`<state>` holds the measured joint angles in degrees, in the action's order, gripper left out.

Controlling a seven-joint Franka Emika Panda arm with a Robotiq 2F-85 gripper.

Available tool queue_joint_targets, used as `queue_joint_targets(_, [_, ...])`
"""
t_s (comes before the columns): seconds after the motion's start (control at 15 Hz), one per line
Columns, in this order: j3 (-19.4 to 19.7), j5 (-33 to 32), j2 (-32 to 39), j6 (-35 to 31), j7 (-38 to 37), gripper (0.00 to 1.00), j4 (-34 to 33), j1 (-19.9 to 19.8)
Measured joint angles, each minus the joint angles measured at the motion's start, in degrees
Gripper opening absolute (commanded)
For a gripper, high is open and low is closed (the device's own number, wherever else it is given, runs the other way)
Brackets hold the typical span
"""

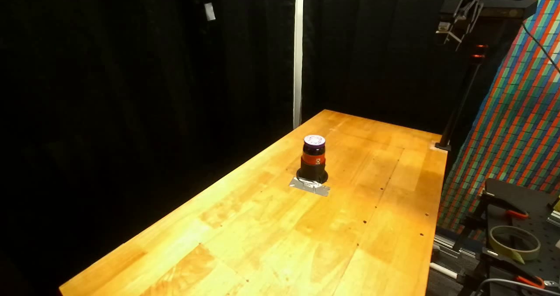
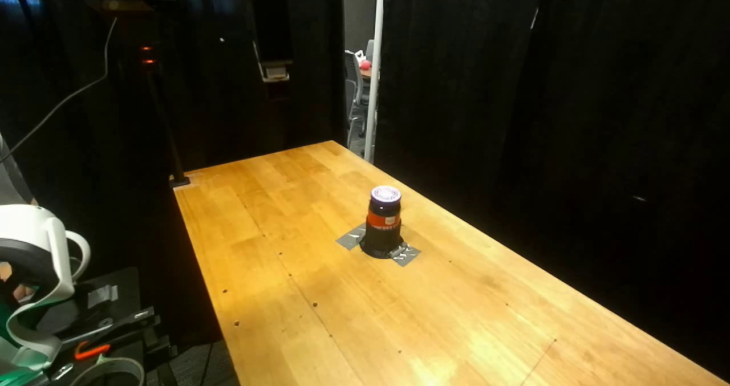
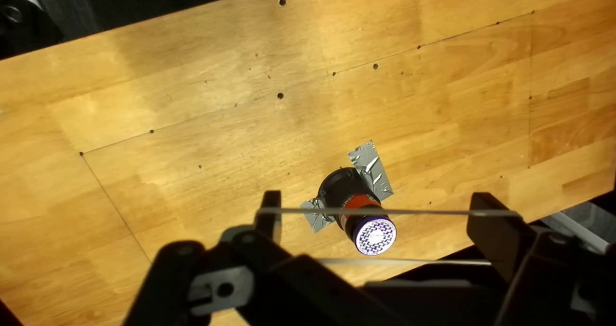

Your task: Put a rubber band around the base of the cup

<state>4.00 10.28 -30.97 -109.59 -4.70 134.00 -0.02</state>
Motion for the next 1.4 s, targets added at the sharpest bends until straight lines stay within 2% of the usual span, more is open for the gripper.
queue_joint_targets(0.2, [-0.6, -1.0, 0.3, 0.1, -0.5, 1.0, 0.0, -0.3])
queue_joint_targets(0.33, [-3.1, -4.3, 2.0, 1.0, -3.2, 1.0, -1.6, -0.8])
queue_joint_targets(0.47, [-6.7, -8.0, 6.2, 3.8, -7.2, 1.0, -5.7, -0.8])
queue_joint_targets(0.73, [-13.3, -15.4, 19.2, 11.2, -13.1, 1.0, -17.2, 0.0])
queue_joint_targets(1.0, [-14.2, -19.6, 32.6, 12.7, -13.2, 1.0, -28.6, 2.7])
queue_joint_targets(1.4, [-12.5, -21.5, 51.7, 6.9, -12.5, 1.0, -45.2, 5.0])
